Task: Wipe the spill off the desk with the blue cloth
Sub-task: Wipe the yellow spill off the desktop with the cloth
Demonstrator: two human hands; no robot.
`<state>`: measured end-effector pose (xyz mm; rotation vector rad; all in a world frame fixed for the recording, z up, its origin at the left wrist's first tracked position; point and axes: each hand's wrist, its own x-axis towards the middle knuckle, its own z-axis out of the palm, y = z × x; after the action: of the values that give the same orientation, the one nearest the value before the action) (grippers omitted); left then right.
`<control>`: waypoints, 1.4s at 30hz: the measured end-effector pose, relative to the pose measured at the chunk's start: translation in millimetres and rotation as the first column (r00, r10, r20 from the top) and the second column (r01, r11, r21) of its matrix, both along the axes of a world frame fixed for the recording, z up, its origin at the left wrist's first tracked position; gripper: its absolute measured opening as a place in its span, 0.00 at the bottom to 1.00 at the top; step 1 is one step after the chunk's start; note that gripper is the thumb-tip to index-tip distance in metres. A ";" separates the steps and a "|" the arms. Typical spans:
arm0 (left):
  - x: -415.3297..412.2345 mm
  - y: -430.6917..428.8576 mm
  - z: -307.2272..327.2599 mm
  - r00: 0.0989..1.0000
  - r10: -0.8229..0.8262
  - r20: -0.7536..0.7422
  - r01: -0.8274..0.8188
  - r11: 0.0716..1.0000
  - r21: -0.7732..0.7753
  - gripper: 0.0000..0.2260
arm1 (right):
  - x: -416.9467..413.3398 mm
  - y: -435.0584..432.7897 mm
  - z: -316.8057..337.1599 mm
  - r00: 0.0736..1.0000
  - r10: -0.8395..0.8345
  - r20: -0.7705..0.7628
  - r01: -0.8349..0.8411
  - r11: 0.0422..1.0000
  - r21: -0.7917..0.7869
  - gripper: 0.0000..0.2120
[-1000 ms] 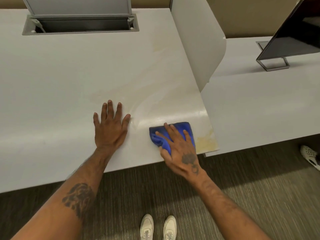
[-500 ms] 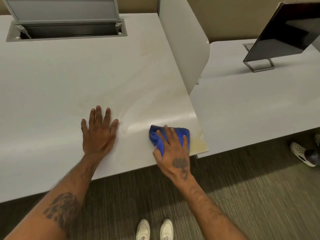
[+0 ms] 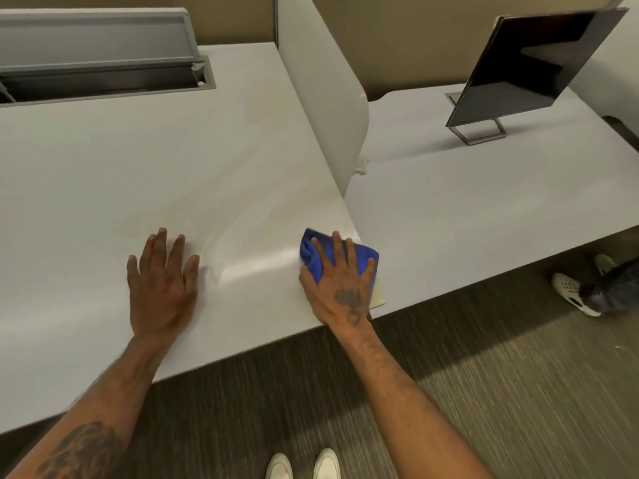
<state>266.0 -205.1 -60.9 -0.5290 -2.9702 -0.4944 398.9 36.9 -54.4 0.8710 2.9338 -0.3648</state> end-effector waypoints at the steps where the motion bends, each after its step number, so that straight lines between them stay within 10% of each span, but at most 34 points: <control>1: -0.3 0.1 -0.2 1.000 0.003 0.004 -0.003 1.000 0.007 0.27 | -5.5 1.0 1.8 1.000 -0.019 0.008 0.019 1.000 -0.001 0.31; 11: -6.4 -0.8 -4.9 0.999 0.036 0.030 -0.036 0.999 0.005 0.28 | 58.6 16.7 -5.2 0.993 0.071 -0.092 -0.069 0.997 0.023 0.30; 33: -7.5 0.1 -3.3 0.991 0.036 0.127 -0.037 0.999 0.011 0.23 | -104.2 53.5 2.0 0.952 0.303 -0.048 -0.305 0.951 -0.044 0.30; 42: -15.1 -7.2 -11.3 0.987 0.036 0.157 -0.062 0.985 0.163 0.22 | 4.0 -114.4 -10.3 0.703 0.703 -0.108 -0.711 0.698 -0.085 0.32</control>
<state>250.9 -212.3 -72.2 -0.4178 -3.0377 -0.8059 402.9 -77.5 -64.7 -0.3353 2.9653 -0.4978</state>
